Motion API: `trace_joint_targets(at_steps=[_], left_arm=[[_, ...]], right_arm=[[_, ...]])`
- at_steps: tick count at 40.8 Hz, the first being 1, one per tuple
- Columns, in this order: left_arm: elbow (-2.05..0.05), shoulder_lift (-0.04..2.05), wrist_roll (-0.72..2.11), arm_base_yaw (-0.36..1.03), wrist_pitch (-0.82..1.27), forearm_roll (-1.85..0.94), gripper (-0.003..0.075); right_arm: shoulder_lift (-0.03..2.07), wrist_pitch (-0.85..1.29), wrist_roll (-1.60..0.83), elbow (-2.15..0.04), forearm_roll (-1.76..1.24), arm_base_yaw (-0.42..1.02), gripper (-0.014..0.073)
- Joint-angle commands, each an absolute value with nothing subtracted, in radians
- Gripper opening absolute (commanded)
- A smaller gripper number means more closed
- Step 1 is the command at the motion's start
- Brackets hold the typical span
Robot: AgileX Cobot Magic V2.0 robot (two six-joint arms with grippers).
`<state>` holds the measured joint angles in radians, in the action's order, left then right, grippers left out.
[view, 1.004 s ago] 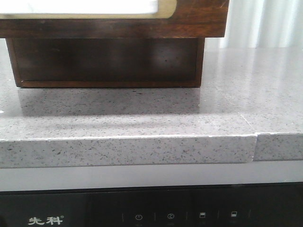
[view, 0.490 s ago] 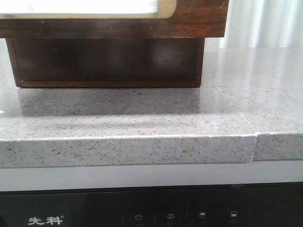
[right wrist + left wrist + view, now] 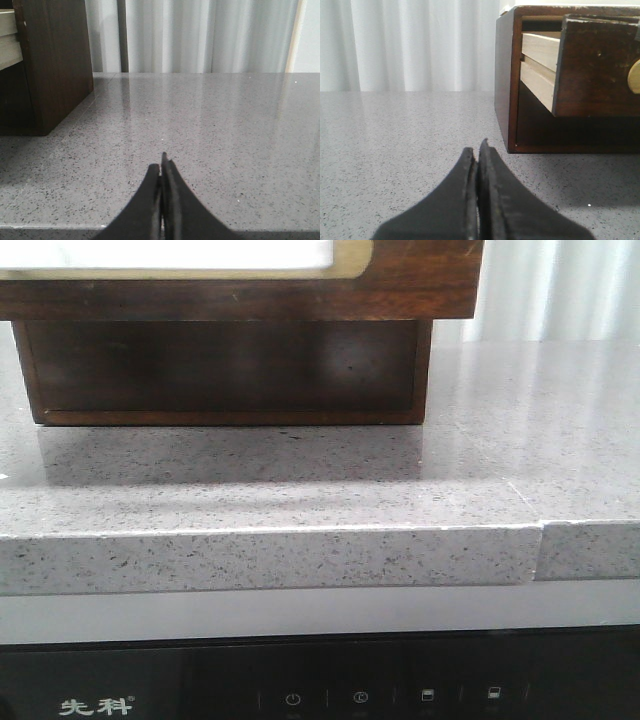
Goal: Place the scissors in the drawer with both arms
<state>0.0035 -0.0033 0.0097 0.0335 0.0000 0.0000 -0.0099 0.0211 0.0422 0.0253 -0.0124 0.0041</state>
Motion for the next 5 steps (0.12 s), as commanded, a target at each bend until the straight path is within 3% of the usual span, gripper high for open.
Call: trace_joint_targets(at_steps=[1,5], left_arm=[[0.029,-0.020,0.000,0.031,-0.080,-0.010,-0.0020],[0.029,-0.020,0.000,0.031,-0.080,-0.010,-0.0020]], right_arm=[[-0.027,-0.054,0.041,0.027,-0.013,-0.002,-0.0067],[-0.027,-0.054,0.041,0.027,-0.013,-0.002,-0.0067]])
